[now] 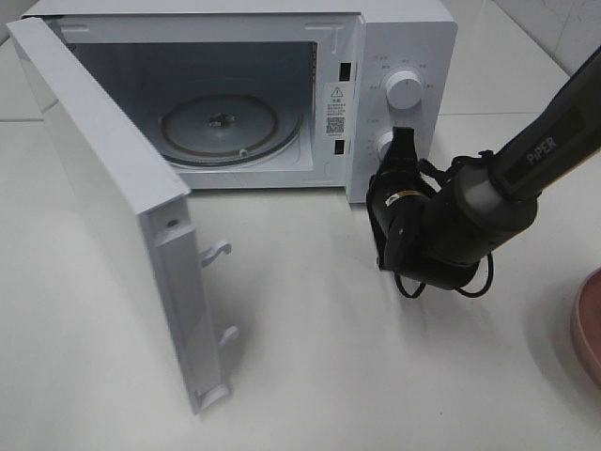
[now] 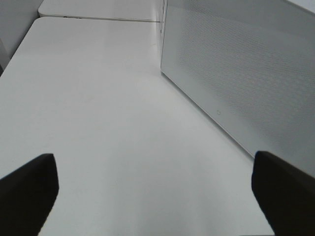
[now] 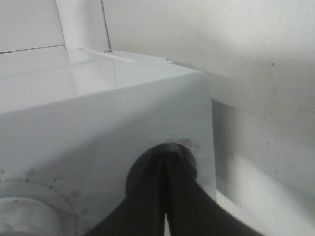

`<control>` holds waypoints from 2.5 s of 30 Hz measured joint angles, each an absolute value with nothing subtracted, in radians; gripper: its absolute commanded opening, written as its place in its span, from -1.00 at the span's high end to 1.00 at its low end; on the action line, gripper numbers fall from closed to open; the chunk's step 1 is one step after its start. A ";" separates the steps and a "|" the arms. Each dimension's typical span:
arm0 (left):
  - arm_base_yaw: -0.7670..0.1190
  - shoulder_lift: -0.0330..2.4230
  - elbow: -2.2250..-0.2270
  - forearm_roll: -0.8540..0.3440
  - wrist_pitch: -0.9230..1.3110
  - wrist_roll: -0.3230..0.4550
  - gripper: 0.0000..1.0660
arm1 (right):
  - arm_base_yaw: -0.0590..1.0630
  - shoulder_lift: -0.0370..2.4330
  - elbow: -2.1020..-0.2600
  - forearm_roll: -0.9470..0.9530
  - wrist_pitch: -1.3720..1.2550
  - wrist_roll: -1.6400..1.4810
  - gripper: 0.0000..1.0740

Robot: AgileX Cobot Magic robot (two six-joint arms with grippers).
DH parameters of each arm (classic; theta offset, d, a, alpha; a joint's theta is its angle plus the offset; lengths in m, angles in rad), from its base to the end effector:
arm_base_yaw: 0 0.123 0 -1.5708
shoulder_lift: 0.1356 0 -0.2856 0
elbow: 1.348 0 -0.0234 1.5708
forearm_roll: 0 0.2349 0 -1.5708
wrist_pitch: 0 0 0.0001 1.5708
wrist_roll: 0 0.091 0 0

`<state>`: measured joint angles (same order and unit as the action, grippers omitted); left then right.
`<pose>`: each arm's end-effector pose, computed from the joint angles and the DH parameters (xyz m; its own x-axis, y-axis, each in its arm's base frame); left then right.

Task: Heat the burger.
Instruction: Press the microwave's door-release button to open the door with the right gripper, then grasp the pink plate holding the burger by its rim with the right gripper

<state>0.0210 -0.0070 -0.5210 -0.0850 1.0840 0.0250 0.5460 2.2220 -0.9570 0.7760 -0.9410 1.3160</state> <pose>-0.0238 -0.0073 0.2733 -0.4510 -0.0243 -0.8922 0.0394 0.9981 -0.0471 0.3539 0.1548 0.0871 0.1055 0.9939 0.0308 0.3185 -0.0631 0.9458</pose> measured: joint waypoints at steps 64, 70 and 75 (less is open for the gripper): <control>0.021 -0.007 -0.521 -0.085 1.084 0.025 -0.87 | 0.344 1.441 -0.727 0.179 0.532 -0.036 0.78; 0.021 -0.007 -0.521 -0.085 1.084 0.025 -0.87 | 0.344 1.376 -0.726 0.011 0.644 0.046 0.19; 0.021 -0.007 -0.521 -0.085 1.084 0.025 -0.87 | 0.344 1.346 -0.726 -0.059 0.676 0.090 -0.74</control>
<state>0.0210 -0.0070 -0.5210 -0.0850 1.0840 0.0250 0.3440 1.3460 -0.7260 -0.0590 0.6760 0.0900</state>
